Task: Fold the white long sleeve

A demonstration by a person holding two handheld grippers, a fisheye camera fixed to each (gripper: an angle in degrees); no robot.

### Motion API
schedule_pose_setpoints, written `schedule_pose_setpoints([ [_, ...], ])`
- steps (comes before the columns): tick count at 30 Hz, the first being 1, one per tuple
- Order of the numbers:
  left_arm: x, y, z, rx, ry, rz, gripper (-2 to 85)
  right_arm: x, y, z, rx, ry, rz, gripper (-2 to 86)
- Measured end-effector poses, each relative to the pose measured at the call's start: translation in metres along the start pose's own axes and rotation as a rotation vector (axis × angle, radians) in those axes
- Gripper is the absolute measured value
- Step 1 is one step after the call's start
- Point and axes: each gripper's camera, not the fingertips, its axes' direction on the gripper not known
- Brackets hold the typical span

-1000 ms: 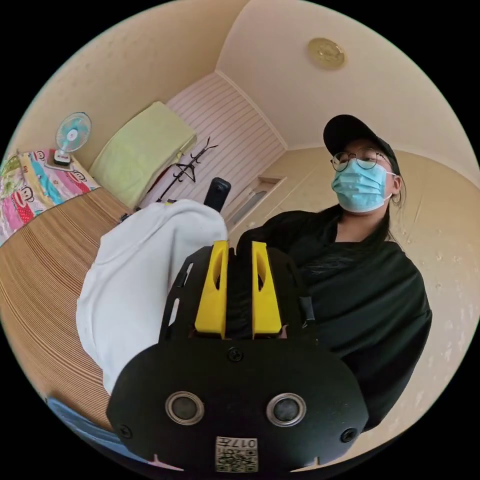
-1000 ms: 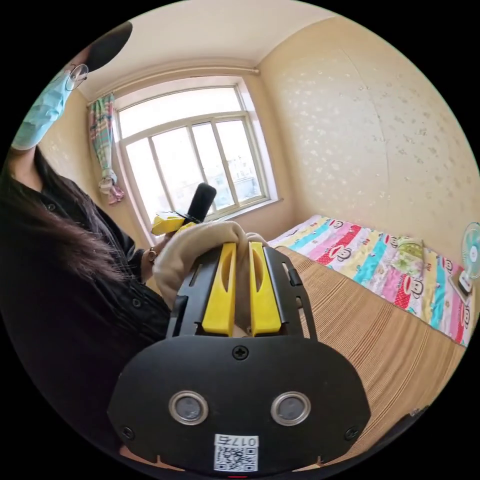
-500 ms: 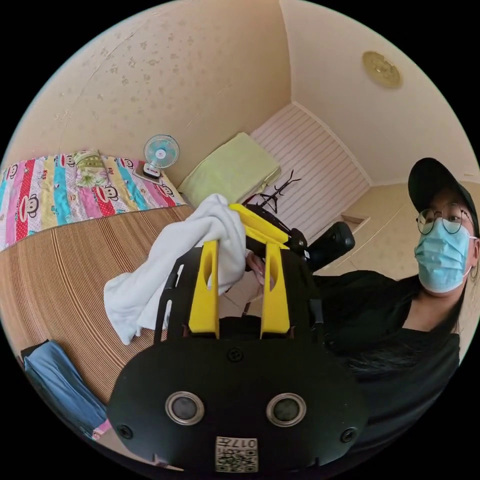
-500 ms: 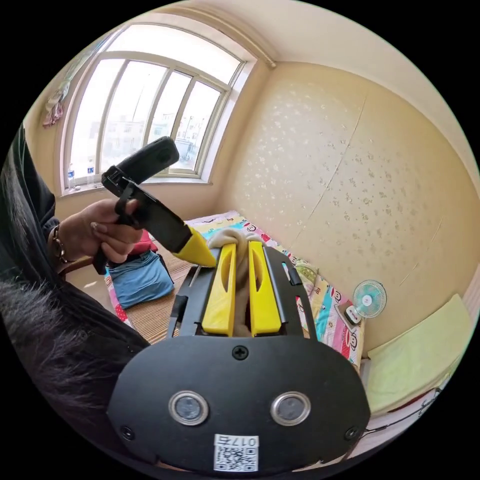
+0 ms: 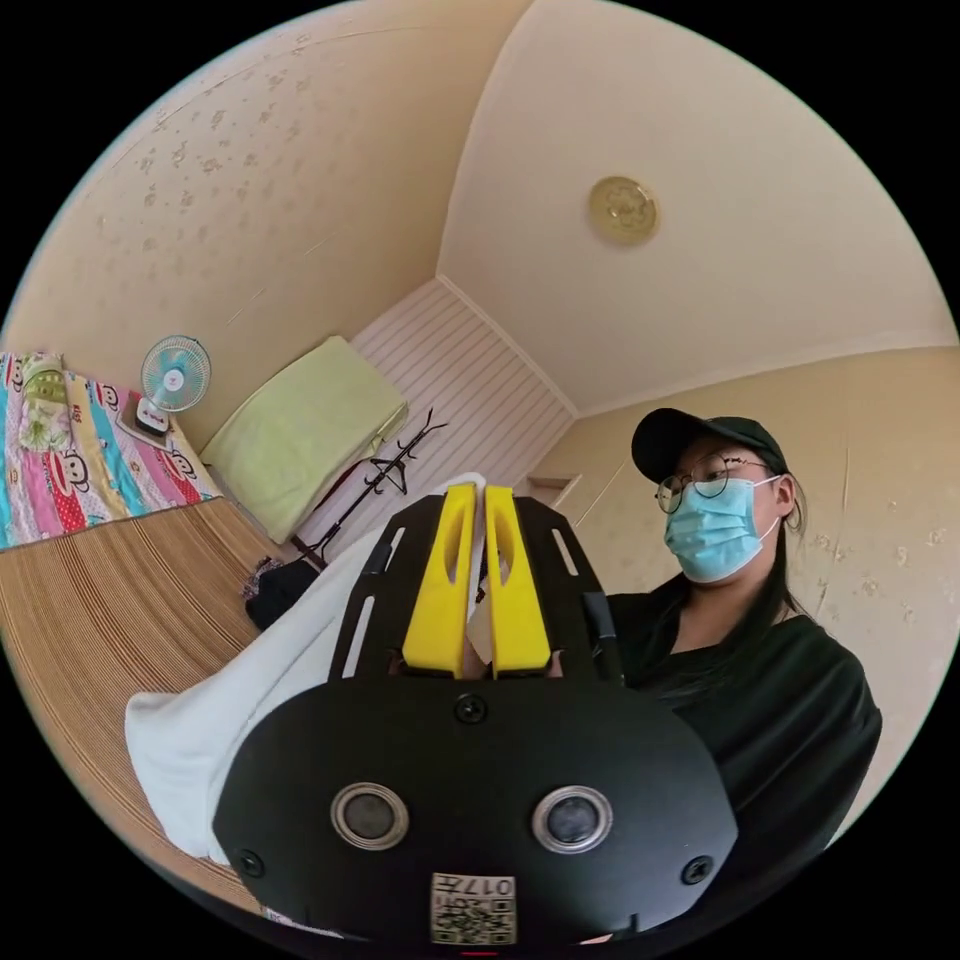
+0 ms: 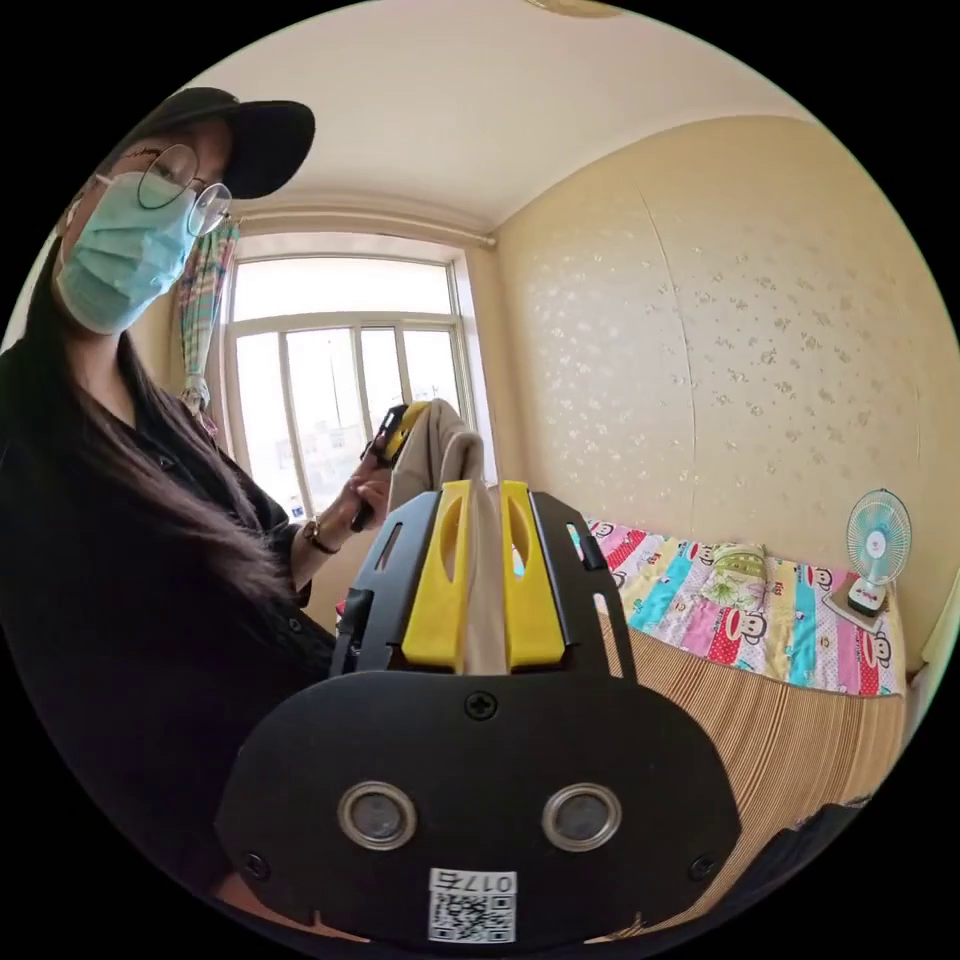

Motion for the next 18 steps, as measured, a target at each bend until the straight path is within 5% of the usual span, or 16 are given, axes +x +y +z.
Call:
schedule_pose_setpoints([
  [5, 0.019, -0.041, -0.011, 0.045, 0.110, 0.075, -0.5, 0.022, 0.066, 0.043, -0.303, -0.181, 0.127, 16.2],
  [9, 0.029, -0.055, -0.015, 0.030, 0.171, 0.088, -0.4, 0.045, 0.113, 0.131, -0.605, 0.240, 0.328, 3.4],
  [15, 0.054, -0.038, -0.095, 0.123, 0.087, 0.169, -0.4, 0.091, 0.074, 0.023, -0.031, 0.393, 0.537, 1.6],
  [18, 0.082, -0.003, -0.138, 0.129, -0.288, 0.246, -0.4, 0.096, 0.053, -0.021, 0.084, 0.322, 0.467, 1.3],
])
